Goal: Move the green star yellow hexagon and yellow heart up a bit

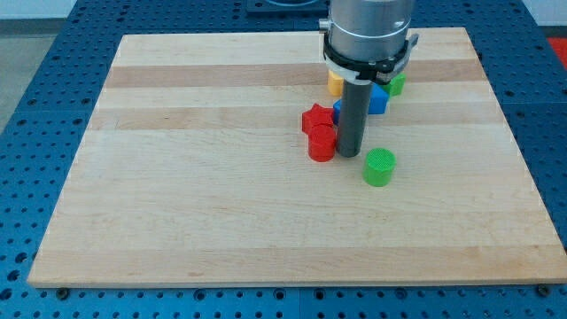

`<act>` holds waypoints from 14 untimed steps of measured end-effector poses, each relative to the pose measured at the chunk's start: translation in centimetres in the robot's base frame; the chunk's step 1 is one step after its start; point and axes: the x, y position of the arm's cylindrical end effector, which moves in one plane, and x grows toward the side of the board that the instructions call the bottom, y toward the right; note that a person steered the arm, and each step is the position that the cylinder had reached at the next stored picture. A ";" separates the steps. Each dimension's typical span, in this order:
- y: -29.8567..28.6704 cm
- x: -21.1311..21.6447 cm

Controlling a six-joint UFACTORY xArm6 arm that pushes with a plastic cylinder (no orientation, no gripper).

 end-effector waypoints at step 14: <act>-2.9 -15.9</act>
